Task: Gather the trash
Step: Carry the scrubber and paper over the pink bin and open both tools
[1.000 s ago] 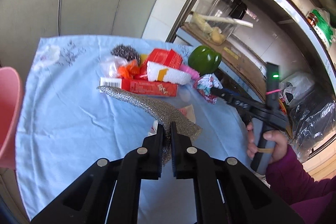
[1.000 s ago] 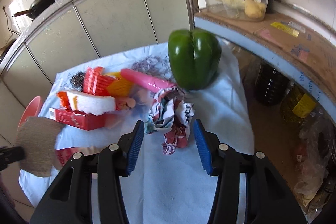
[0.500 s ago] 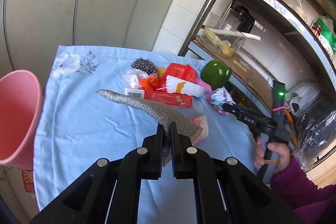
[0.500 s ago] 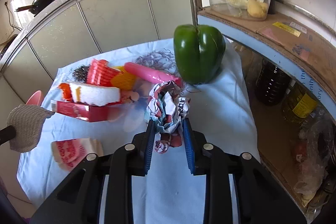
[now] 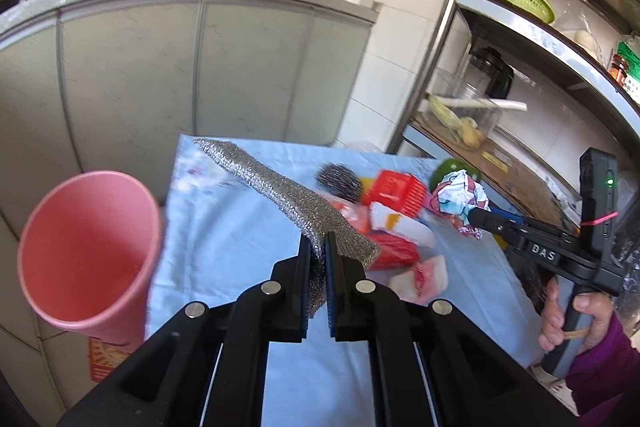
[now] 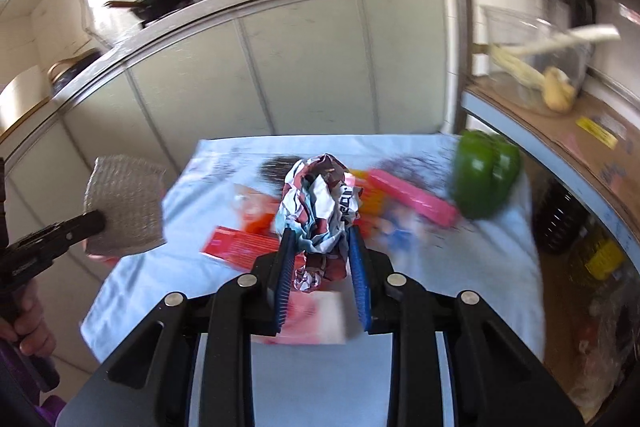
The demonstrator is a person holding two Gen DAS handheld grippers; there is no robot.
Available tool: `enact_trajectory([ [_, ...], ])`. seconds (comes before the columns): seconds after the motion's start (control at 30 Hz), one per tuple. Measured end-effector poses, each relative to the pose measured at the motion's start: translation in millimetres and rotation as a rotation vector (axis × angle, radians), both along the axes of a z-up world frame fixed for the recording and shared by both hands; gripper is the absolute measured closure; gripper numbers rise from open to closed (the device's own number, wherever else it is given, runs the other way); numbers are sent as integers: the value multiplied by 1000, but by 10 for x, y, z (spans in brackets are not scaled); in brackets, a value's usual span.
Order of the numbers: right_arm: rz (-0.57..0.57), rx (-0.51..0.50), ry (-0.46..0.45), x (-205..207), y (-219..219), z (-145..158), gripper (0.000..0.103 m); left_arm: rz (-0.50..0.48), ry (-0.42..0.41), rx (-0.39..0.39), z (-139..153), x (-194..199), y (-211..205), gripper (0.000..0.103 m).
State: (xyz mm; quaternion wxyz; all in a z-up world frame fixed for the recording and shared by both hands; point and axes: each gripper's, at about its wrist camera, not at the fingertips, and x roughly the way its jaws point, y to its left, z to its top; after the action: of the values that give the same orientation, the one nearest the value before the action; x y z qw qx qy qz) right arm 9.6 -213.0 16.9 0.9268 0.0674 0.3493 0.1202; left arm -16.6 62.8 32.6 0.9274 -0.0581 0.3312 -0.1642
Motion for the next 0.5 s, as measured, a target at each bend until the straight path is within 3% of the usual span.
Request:
enact_trajectory([
  [0.3,200,-14,-16,129,851,134,76,138,-57,26,74,-121,466,97],
  [0.5,340,-47,-39,179,1477,217,76,242,-50,23,34,-159,842,97],
])
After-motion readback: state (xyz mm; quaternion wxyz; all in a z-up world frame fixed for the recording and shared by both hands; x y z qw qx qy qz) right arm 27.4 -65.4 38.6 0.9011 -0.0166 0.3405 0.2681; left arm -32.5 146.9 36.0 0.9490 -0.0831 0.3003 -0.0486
